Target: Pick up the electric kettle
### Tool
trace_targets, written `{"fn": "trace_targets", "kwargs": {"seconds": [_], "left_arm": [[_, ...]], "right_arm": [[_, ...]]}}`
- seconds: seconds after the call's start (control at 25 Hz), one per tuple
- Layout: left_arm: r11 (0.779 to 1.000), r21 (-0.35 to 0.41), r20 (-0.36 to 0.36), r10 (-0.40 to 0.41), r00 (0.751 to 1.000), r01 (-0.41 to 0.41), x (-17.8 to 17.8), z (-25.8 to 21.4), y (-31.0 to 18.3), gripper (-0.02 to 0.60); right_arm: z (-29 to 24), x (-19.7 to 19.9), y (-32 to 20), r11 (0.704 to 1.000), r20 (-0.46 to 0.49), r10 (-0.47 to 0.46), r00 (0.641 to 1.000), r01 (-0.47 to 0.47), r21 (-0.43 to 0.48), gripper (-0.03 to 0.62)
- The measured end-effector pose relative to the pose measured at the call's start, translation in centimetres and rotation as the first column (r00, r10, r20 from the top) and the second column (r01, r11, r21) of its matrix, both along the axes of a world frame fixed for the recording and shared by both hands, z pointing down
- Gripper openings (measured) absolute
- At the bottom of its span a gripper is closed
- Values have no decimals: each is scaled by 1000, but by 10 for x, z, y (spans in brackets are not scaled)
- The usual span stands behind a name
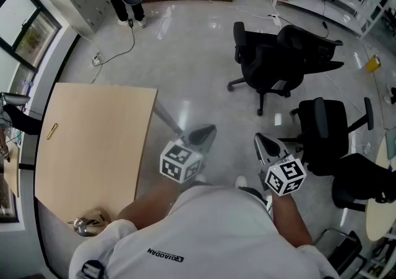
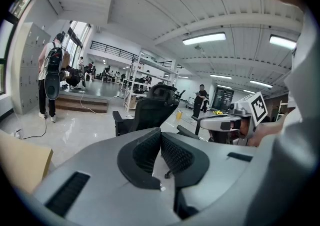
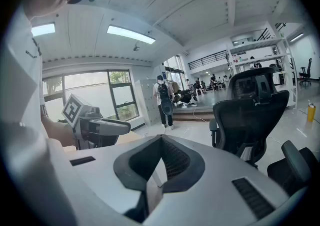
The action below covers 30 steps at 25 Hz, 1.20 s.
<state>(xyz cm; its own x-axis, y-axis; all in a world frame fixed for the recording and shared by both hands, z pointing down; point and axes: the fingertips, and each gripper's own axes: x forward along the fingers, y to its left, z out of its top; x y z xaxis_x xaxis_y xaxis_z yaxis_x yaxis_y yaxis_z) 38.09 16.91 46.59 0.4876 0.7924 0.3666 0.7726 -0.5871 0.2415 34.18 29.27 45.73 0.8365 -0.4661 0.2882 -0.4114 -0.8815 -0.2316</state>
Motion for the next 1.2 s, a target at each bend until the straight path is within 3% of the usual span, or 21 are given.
{"fn": "trace_targets", "kwargs": {"seconds": [0.32,0.68,1.2], "left_arm": [[1000,4,-8,9,1000,-9,2,-6,-1,-5],[1000,11,-5,13,1000,-13,2,-5,-10,-5],[1000,17,-14,8,1000,-8,6,0,-31,-5]], "right_arm": [[-2,0,-7,1000,-1,-17,1000,17,-10,20],[-8,2,-11,996,-2,12,1000,-12,91,20],[4,4,-36,996,7,-6,1000,6,90,20]]}}
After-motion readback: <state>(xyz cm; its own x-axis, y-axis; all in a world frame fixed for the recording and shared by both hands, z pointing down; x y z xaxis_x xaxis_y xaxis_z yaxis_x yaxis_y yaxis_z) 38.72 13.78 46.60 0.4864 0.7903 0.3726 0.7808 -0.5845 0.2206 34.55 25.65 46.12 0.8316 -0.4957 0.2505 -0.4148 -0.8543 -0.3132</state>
